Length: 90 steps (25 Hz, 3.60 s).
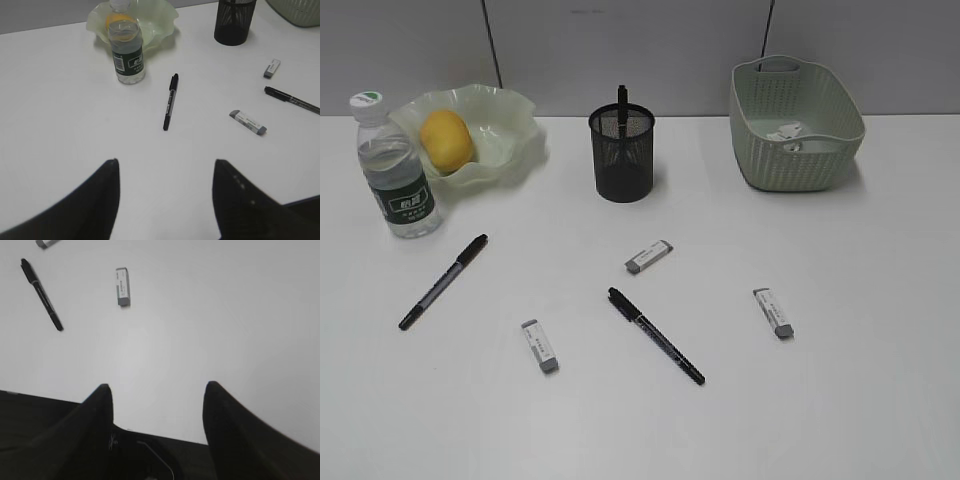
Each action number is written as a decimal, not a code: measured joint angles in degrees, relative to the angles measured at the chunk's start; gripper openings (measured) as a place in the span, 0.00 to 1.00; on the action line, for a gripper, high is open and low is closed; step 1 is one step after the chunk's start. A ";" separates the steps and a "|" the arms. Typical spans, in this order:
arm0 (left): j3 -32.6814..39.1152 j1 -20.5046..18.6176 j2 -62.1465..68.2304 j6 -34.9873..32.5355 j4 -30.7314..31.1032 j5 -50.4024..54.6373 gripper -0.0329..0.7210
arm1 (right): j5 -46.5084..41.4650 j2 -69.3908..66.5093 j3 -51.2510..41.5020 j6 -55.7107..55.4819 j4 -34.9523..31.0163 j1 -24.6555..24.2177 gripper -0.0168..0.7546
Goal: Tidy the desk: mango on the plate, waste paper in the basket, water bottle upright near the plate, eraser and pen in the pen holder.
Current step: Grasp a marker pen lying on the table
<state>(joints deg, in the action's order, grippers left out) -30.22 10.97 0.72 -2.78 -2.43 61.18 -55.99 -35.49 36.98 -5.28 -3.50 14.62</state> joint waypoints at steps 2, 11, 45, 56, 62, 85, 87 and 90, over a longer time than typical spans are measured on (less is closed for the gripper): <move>0.00 0.00 0.00 0.00 0.00 0.00 0.63 | 0.11 6.71 -2.03 -0.22 0.06 0.00 0.61; 0.00 0.00 0.28 0.00 0.00 0.00 0.63 | 0.83 25.83 -6.21 -0.29 3.50 0.00 0.61; -41.03 5.61 95.62 -8.26 -3.08 -11.99 0.63 | 2.12 26.43 -6.28 -0.29 4.41 0.00 0.61; -54.54 5.61 115.68 -8.26 -1.72 -4.73 0.64 | 2.22 26.43 -6.28 -0.29 4.50 0.00 0.61; -59.45 5.61 121.53 -8.26 -1.38 -3.84 0.63 | 2.27 26.43 -6.28 -0.29 4.55 0.00 0.61; -60.10 5.61 125.89 -7.80 0.98 -3.50 0.28 | 2.37 26.43 -6.28 -0.29 4.61 0.00 0.61; -60.10 5.61 125.89 -7.80 0.98 -3.24 0.23 | 2.37 26.43 -6.28 -0.29 4.61 0.00 0.61; -60.10 5.61 125.89 -7.80 0.54 -2.95 0.22 | 2.37 26.43 -6.28 -0.29 4.61 0.00 0.61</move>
<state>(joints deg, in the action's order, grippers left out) -90.32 16.58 126.60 -10.59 -1.88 58.23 -53.62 -9.07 30.69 -5.57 1.12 14.62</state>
